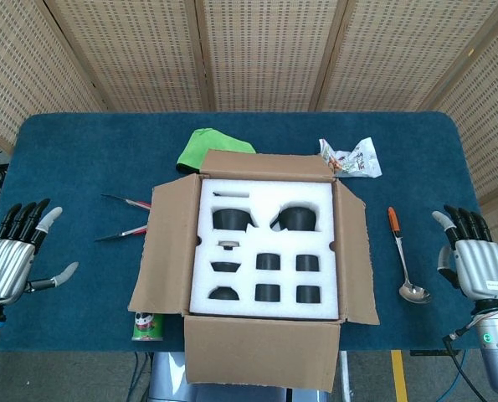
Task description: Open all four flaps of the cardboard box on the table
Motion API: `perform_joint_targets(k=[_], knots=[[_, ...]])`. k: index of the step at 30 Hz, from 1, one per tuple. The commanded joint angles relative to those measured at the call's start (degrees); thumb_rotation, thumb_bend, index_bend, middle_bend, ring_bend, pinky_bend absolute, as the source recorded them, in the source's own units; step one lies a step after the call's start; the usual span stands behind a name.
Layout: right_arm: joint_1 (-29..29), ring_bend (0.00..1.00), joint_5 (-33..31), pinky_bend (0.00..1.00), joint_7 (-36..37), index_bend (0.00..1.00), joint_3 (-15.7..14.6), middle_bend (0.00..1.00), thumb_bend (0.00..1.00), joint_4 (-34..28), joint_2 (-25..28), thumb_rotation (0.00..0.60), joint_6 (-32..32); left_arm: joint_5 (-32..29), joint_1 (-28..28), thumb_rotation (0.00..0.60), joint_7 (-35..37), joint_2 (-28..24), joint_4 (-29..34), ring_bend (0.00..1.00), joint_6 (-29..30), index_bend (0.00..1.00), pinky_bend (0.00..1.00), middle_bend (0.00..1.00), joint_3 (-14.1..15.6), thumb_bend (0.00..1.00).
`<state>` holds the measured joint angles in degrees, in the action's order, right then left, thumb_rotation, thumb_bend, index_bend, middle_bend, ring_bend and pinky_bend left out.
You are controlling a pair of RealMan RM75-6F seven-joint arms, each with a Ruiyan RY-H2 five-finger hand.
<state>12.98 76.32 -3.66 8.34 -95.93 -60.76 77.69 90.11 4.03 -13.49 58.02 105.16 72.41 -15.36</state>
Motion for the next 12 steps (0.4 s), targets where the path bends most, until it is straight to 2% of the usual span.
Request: perform_joint_targets(k=[1,12], knots=[[-0.8,0.00,0.1,0.04,-0.4,0.13,-0.3,0.07,0.81,0.1,-0.4,0.600,1.1,-1.3,-1.0,0.174,1.5,0.3,-0.7,0.00,2.0,0.06,0.00,0.00,1.5,0.24],[-3.1,0.00,0.9,0.04,-0.6,0.13,-0.9,0.07,0.81,0.6,-1.2,0.600,4.2,-1.2,-3.5,0.173,4.3,0.9,-2.5,0.00,8.7,0.06,0.00,0.00,5.0,0.24]])
